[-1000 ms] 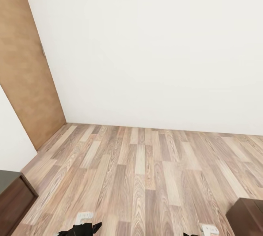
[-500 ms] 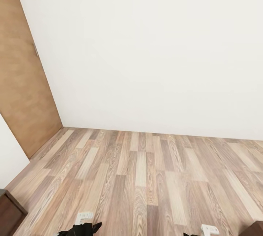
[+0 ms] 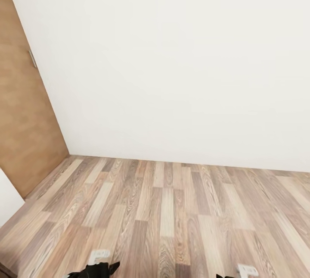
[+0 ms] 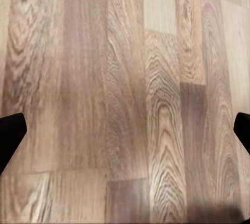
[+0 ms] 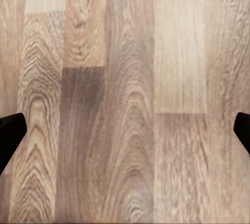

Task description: In the bedroom, move the book from the bed onto either nightstand, and place the two sandals side by side next to the bed.

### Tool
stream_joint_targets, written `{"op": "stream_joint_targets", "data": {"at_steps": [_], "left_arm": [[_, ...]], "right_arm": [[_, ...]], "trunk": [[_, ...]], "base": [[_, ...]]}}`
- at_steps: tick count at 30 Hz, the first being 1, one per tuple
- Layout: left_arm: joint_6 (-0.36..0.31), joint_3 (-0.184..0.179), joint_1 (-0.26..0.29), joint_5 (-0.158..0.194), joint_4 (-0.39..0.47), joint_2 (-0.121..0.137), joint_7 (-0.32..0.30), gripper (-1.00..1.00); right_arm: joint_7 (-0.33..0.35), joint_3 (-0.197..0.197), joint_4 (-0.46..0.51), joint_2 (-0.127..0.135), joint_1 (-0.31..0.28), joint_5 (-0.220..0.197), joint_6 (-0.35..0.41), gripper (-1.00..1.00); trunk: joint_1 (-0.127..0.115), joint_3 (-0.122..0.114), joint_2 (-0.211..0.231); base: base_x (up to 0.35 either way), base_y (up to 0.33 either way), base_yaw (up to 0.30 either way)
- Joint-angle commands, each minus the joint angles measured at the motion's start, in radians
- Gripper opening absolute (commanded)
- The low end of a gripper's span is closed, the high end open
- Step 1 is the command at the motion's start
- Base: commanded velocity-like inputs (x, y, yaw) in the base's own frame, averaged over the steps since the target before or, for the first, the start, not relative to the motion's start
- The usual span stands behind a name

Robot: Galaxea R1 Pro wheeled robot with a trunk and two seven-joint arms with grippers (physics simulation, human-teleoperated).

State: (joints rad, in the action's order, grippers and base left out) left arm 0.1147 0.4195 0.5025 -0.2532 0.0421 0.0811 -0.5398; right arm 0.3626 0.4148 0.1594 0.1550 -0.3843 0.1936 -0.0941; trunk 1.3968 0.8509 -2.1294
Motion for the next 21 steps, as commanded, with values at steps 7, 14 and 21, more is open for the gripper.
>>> {"op": "stream_joint_targets", "data": {"at_steps": [7, 14, 21], "left_arm": [[0.005, 0.007, 0.001, -0.011, -0.001, 0.000, -0.002, 1.00], [0.005, 0.007, 0.001, -0.011, -0.001, 0.000, -0.002, 1.00], [0.005, 0.007, 0.001, -0.011, -0.001, 0.000, -0.002, 1.00]], "right_arm": [[0.004, 0.009, 0.000, 0.000, -0.001, 0.009, -0.004, 1.00], [0.004, 0.009, 0.000, 0.000, -0.001, 0.009, -0.004, 1.00], [0.004, 0.009, 0.000, 0.000, -0.001, 0.009, -0.004, 1.00]], "trunk": [[0.000, 0.001, 0.000], [0.000, 0.001, 0.000], [0.000, 0.001, 0.000]], "base": [[0.321, 0.000, 0.000], [0.321, 0.000, -0.006], [0.321, 0.000, -0.158]]}}
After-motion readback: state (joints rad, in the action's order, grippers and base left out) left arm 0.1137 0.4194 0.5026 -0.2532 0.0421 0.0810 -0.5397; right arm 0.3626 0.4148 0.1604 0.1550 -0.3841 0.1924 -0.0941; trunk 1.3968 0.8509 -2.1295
